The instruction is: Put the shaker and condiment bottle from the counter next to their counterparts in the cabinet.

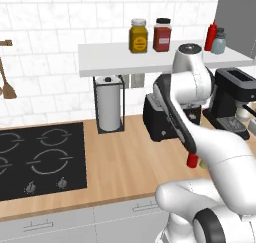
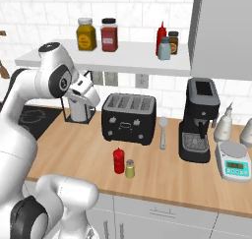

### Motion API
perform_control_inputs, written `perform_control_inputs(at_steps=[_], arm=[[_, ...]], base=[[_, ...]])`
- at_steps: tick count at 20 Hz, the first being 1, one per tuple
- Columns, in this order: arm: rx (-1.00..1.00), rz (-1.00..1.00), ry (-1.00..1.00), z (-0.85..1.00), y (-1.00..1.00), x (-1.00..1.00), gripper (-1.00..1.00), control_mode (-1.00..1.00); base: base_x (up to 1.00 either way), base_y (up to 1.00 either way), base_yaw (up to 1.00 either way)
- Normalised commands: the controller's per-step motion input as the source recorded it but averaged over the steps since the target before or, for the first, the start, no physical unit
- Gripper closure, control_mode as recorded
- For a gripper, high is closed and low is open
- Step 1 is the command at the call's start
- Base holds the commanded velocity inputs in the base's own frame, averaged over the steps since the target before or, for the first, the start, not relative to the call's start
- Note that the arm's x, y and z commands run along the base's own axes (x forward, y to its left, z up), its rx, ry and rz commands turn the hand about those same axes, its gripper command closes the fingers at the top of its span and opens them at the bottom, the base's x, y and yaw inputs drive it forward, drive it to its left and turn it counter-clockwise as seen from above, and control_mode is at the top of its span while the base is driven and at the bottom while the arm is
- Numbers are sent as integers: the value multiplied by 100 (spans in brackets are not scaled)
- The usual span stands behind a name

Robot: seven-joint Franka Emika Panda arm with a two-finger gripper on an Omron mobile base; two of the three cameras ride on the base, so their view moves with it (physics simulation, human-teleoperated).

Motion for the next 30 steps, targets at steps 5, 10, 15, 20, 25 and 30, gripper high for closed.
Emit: perform_control_inputs(at_steps=[5, 10, 15, 20, 25, 30], arm=[[-11, -22, -7, -12, 0, 0, -100, -100], [-6, -24, -7, -5, 0, 0, -100, -100], [-2, -24, -6, -1, 0, 0, -100, -100], [0, -22, -7, 0, 0, 0, -100, -100], [0, -24, -10, -2, 0, 0, -100, -100], [0, -23, -12, -10, 0, 0, -100, -100]], base=[[0, 0, 0], [0, 0, 0], [0, 0, 0], [0, 0, 0], [0, 0, 0], [0, 0, 0]])
